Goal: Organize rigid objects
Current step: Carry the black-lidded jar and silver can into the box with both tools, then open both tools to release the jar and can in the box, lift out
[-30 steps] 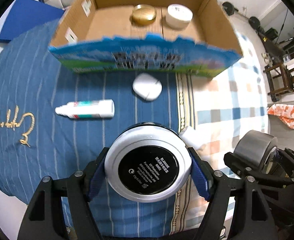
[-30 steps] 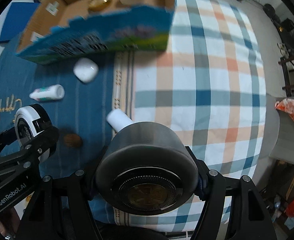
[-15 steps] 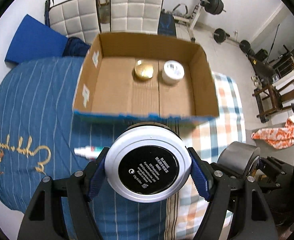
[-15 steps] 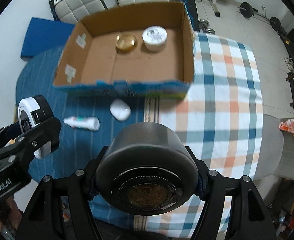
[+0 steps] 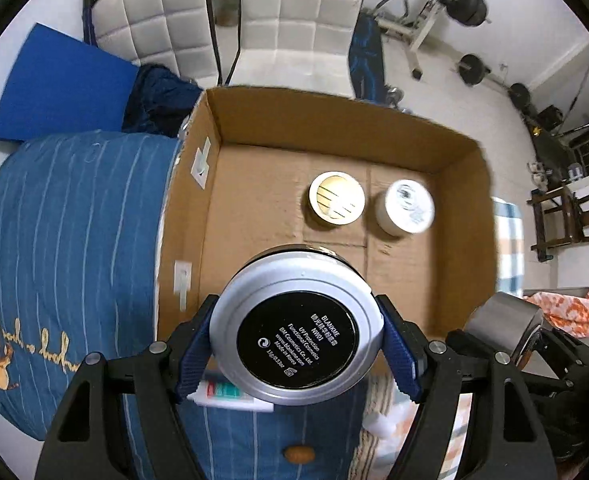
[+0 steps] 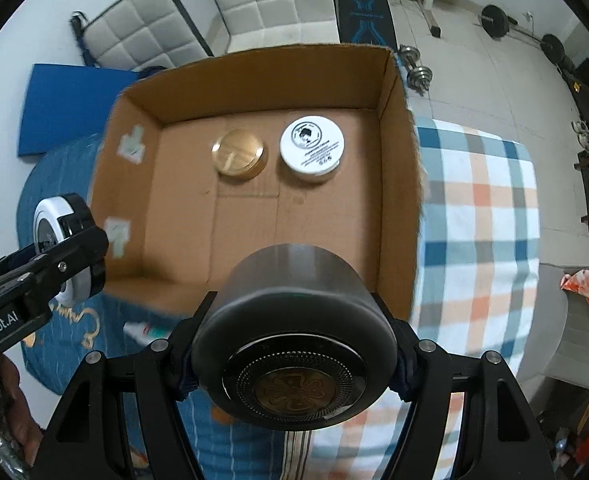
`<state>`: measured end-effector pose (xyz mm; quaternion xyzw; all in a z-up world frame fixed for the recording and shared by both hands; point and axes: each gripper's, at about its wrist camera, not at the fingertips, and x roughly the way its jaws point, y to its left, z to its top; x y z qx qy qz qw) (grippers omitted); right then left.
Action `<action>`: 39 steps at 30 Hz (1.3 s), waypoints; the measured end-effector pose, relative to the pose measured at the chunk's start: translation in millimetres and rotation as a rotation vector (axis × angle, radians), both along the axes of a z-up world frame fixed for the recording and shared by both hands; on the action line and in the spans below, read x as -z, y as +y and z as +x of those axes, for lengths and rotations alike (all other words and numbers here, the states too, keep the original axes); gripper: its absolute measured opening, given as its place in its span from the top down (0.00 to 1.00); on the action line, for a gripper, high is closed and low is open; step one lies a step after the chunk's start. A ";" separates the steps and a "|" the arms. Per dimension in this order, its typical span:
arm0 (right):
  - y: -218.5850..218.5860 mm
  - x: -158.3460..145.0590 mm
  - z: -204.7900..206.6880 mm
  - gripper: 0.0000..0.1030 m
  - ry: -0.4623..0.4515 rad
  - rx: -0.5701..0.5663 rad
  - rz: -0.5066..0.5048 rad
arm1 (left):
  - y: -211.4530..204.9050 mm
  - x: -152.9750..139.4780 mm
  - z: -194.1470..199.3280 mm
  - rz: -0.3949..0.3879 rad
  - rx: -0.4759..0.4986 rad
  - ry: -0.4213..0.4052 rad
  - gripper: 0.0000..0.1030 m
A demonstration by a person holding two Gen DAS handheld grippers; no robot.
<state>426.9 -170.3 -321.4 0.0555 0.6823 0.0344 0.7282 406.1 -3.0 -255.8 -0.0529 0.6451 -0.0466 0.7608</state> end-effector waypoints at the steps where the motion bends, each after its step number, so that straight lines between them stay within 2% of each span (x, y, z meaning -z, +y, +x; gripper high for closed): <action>1: 0.4 8.5 8.3 0.29 0.012 0.005 -0.010 | 0.8 6.1 6.4 0.004 -0.003 0.012 0.29; 4: 1.9 38.3 32.4 0.29 0.054 0.014 -0.036 | 1.6 38.4 36.2 0.012 -0.002 0.078 0.29; 9: 9.7 82.1 61.6 0.29 0.119 0.002 -0.075 | -0.3 99.5 78.9 0.078 0.003 0.183 0.29; 15: 23.6 121.5 80.2 0.29 0.185 -0.035 -0.125 | -0.2 145.9 106.0 0.135 0.004 0.257 0.29; 30: 16.4 161.9 94.9 0.28 0.276 -0.012 -0.124 | -0.9 186.1 130.0 0.125 0.004 0.335 0.28; 37: 23.8 150.8 97.9 0.26 0.294 -0.022 -0.108 | 3.8 175.1 130.4 0.098 -0.004 0.346 0.28; 39: 17.5 143.2 103.6 0.22 0.295 -0.018 -0.099 | 8.4 166.9 126.0 0.086 -0.012 0.337 0.28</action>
